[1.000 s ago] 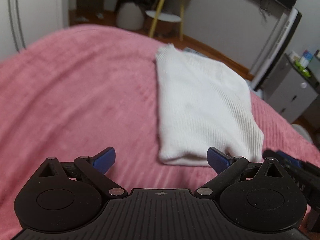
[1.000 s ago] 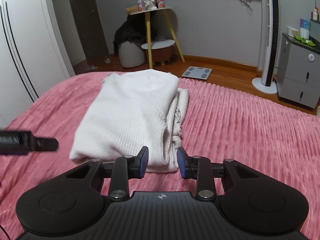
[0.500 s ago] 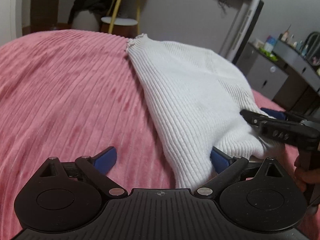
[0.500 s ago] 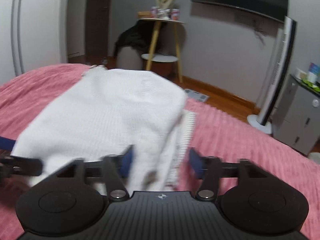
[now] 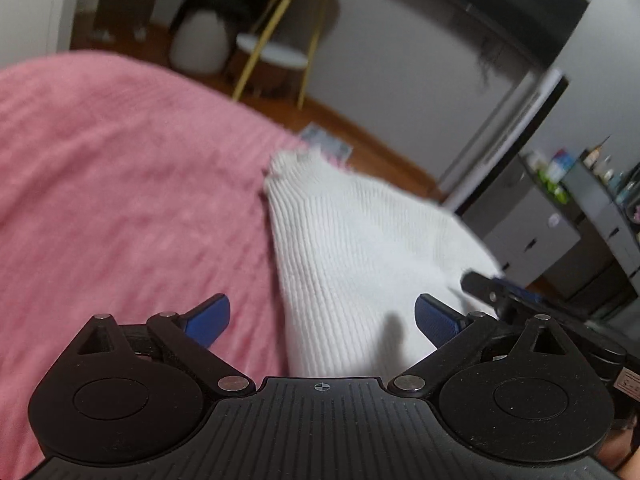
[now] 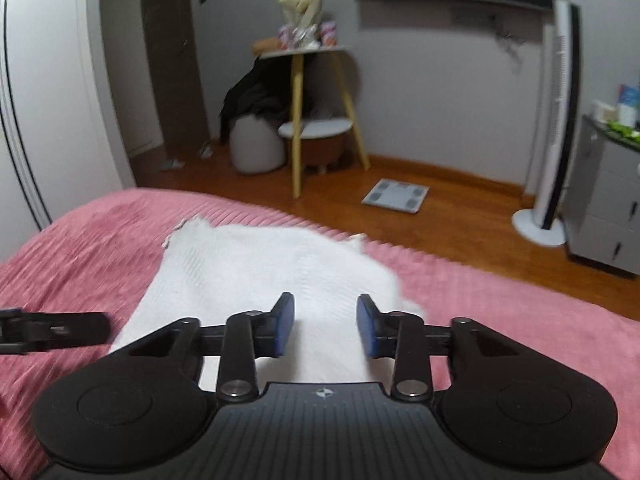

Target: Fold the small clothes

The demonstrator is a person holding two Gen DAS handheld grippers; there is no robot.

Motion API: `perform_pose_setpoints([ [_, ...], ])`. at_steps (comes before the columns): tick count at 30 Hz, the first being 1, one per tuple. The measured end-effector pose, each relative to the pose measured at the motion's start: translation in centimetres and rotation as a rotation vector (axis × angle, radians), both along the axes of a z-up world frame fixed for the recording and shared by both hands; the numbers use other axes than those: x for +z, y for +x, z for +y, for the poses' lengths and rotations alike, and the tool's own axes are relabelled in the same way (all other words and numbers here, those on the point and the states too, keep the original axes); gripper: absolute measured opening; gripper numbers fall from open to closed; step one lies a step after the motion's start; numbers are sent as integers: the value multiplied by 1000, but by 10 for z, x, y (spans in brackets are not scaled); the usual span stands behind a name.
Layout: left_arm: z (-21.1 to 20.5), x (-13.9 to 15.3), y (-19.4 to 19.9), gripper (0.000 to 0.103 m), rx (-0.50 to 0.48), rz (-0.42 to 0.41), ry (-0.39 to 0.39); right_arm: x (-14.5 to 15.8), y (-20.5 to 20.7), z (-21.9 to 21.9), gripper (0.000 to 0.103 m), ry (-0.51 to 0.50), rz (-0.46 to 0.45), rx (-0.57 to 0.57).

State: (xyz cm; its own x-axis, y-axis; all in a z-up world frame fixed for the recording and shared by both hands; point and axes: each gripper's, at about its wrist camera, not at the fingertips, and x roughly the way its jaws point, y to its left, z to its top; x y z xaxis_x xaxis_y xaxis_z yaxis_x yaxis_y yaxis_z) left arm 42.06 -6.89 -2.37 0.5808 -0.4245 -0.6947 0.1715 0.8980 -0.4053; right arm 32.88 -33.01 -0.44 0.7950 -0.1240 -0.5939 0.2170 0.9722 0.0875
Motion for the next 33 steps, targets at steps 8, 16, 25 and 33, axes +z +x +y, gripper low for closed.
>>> perform_pose_setpoints([
  [8, -39, -30, 25, 103, 30, -54, 234, -40, 46, 1, 49, -243, 87, 5],
  [16, 4, -5, -16, 103, -9, -6, 72, -19, -9, -42, 73, 79, 48, -118],
  [25, 38, -14, -91, 103, -75, 165, -130, -27, -139, -53, 40, 547, 25, -126],
  [33, 38, -32, -94, 103, 11, 297, -430, -39, -163, -48, 41, 777, 29, -156],
])
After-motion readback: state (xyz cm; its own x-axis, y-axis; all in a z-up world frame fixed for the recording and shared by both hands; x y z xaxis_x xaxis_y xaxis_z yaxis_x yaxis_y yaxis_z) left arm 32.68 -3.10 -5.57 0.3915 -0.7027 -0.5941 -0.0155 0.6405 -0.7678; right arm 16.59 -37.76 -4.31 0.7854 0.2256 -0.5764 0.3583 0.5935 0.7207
